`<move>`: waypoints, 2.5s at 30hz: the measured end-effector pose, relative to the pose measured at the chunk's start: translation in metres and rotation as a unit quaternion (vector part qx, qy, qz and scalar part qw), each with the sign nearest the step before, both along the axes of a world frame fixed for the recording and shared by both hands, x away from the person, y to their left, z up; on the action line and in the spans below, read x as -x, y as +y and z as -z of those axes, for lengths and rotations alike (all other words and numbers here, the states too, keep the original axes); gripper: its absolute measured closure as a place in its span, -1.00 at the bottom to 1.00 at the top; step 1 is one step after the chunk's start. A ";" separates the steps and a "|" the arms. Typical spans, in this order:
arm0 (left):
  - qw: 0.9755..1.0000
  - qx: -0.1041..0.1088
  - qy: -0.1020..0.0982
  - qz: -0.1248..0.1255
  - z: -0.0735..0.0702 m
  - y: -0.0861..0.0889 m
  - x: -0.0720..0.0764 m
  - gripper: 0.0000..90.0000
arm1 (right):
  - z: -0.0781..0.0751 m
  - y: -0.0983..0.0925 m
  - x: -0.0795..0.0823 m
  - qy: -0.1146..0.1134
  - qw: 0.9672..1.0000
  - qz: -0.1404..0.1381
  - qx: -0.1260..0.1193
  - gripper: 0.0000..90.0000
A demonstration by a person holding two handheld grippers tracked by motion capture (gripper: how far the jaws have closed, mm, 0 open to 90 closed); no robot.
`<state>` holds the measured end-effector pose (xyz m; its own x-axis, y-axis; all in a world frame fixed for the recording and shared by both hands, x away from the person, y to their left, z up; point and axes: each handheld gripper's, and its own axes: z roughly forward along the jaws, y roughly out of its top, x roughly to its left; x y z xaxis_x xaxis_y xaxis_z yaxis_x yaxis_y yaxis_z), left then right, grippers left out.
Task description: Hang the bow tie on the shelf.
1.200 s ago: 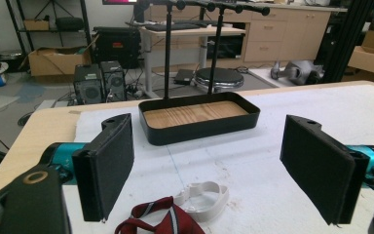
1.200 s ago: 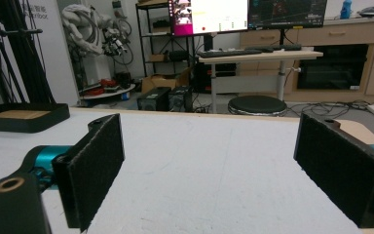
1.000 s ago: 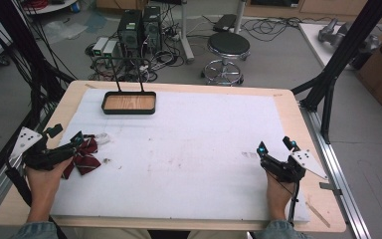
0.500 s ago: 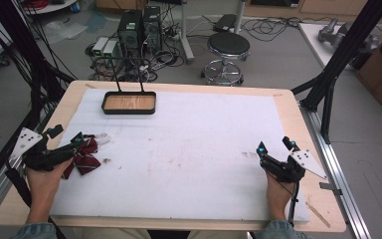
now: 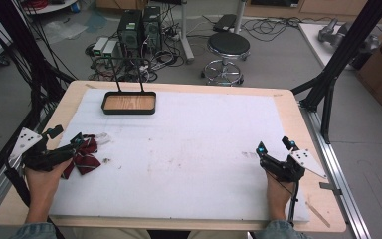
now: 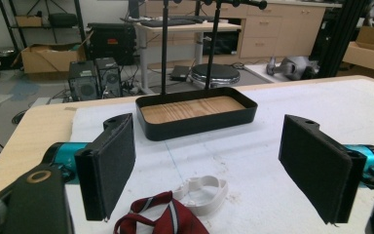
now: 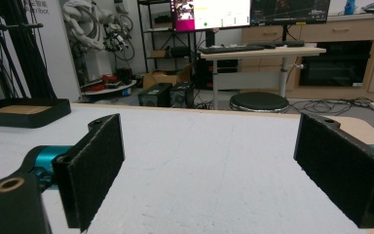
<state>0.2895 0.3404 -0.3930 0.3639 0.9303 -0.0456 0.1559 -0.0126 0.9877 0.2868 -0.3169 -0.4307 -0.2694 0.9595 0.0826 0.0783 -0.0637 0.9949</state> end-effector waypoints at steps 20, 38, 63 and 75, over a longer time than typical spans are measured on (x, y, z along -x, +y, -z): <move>0.993 -0.080 0.087 0.005 0.040 0.032 -0.010 -0.02 | 0.001 -0.001 -0.002 0.003 1.000 0.002 0.002 -0.77; 0.975 -0.124 0.181 0.031 0.056 0.028 -0.030 0.45 | 0.001 0.000 -0.002 0.008 1.000 0.000 0.001 -0.77; 0.975 -0.169 0.139 0.029 0.036 0.012 -0.025 0.66 | 0.001 -0.001 -0.002 0.009 1.000 0.003 0.001 -0.77; 0.985 -0.118 0.050 0.119 -0.032 -0.021 -0.041 0.66 | 0.002 -0.005 -0.002 0.013 1.000 0.008 -0.012 -0.77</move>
<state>0.3305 0.3190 -0.3609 0.5771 0.8085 0.1151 0.2170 -0.2877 0.9328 0.2892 -0.3217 -0.4322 -0.2512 0.9614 0.1122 0.1036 -0.0886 0.9907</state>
